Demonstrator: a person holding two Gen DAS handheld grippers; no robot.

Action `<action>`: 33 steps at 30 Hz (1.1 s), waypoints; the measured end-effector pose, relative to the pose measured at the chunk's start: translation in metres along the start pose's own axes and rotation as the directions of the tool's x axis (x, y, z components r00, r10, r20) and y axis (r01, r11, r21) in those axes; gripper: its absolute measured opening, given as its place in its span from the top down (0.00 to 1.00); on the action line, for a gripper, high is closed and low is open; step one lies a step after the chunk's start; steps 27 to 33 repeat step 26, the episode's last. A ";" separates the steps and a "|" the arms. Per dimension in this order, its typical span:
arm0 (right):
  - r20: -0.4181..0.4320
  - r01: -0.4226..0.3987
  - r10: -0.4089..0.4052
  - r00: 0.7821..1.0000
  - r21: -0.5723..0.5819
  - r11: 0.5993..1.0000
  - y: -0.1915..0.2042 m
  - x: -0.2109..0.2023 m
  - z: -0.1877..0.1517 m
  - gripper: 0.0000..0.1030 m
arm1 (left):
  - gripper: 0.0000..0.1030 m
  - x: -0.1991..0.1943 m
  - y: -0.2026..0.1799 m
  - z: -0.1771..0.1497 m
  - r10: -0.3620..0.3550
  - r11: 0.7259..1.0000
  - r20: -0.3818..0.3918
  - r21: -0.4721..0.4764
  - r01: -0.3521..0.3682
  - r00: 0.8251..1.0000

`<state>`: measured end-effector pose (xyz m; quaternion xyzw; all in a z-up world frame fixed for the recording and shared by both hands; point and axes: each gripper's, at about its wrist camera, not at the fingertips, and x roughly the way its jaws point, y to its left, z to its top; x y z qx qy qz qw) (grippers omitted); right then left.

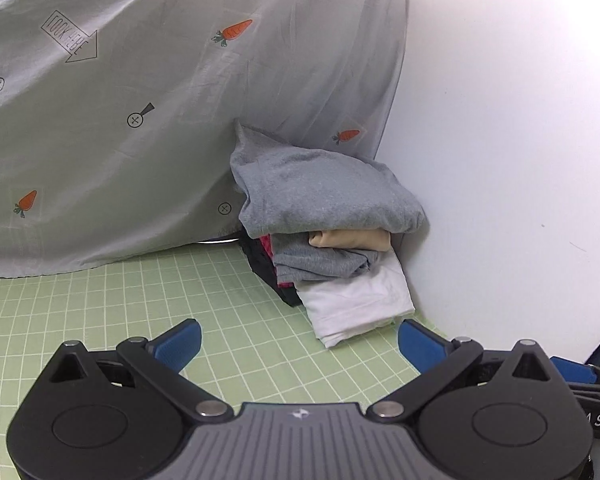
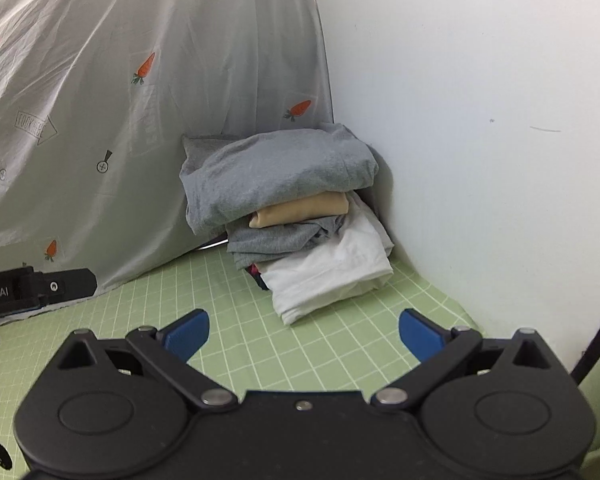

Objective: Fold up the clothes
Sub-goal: 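Open both grippers and withdraw from the stacked hoodie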

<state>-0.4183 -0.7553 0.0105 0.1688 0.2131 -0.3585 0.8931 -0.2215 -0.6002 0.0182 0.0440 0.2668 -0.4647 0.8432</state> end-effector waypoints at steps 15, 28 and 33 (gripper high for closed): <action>-0.012 0.018 -0.018 1.000 -0.007 1.000 -0.011 -0.020 -0.012 0.01 | 0.00 -0.017 -0.016 -0.014 0.070 0.996 0.014 0.057 -0.071 0.997; -0.004 0.020 -0.020 1.000 -0.002 1.000 -0.015 -0.020 -0.011 0.01 | 0.00 -0.016 -0.017 -0.013 0.066 0.996 -0.004 0.066 -0.066 0.998; -0.004 0.020 -0.020 1.000 -0.002 1.000 -0.015 -0.020 -0.011 0.01 | 0.00 -0.016 -0.017 -0.013 0.066 0.996 -0.004 0.066 -0.066 0.998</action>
